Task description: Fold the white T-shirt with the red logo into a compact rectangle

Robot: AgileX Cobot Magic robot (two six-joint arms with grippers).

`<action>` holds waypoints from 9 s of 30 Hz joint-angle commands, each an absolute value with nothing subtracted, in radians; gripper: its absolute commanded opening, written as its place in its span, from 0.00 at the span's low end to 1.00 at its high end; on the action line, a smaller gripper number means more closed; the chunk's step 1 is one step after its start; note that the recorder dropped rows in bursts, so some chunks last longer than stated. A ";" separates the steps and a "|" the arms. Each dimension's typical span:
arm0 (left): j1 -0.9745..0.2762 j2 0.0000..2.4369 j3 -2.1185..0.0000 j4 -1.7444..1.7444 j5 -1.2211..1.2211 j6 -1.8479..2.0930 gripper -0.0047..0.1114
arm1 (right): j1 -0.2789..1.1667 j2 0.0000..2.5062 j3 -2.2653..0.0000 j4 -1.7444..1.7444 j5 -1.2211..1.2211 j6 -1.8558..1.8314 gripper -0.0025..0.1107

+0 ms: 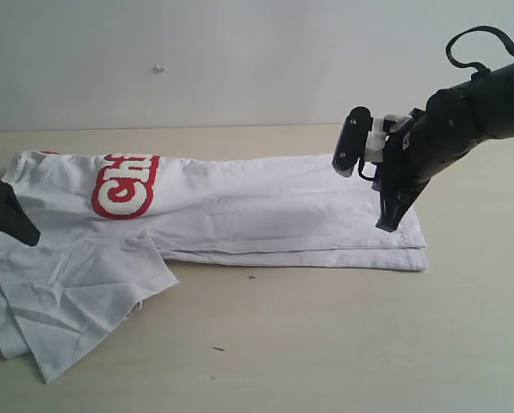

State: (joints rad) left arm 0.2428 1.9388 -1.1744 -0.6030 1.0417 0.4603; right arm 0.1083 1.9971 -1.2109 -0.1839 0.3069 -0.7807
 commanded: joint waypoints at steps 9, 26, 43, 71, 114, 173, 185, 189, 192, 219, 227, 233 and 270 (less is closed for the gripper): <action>0.279 1.885 -0.926 -0.666 0.993 0.515 0.95 | 0.105 1.978 -1.206 -0.154 0.327 -0.775 0.02; 0.277 2.015 -0.780 -1.181 0.892 0.938 0.94 | 0.105 1.978 -1.206 -0.139 0.320 -0.775 0.02; 0.277 2.092 -0.780 -1.318 0.996 1.103 0.74 | 0.105 1.978 -1.206 -0.131 0.316 -0.775 0.02; 0.279 2.103 -0.780 -1.407 1.221 0.904 0.06 | 0.105 1.978 -1.206 -0.131 0.318 -0.773 0.02; 0.277 2.146 -1.105 -1.744 0.837 0.964 0.06 | 0.105 1.978 -1.206 -0.131 0.322 -0.782 0.02; 0.396 2.138 -1.271 -1.389 1.040 0.880 0.04 | 0.105 1.979 -1.206 -0.091 0.352 -0.783 0.02; 0.385 2.095 -1.271 -1.066 0.910 0.771 0.04 | 0.105 1.979 -1.206 -0.078 0.345 -0.783 0.02; 0.299 2.095 -1.271 -1.034 0.764 0.729 0.04 | 0.105 1.979 -1.206 -0.078 0.343 -0.783 0.02; 0.236 2.101 -1.271 -1.043 0.664 0.725 0.04 | 0.105 1.979 -1.206 -0.078 0.341 -0.783 0.02; 0.211 2.148 -1.317 -1.744 0.470 1.115 0.39 | 0.105 1.979 -1.206 -0.051 0.345 -0.783 0.02; 0.270 2.130 -1.317 -1.448 0.759 1.008 0.49 | 0.105 2.011 -1.206 0.023 0.340 -0.783 0.02; 0.221 2.154 -1.301 -1.249 0.759 0.975 0.04 | 0.105 2.055 -1.206 0.054 0.333 -0.781 0.02; 0.211 1.996 -1.111 -0.610 0.989 0.514 0.04 | 0.105 1.980 -1.202 0.022 0.813 -0.939 0.02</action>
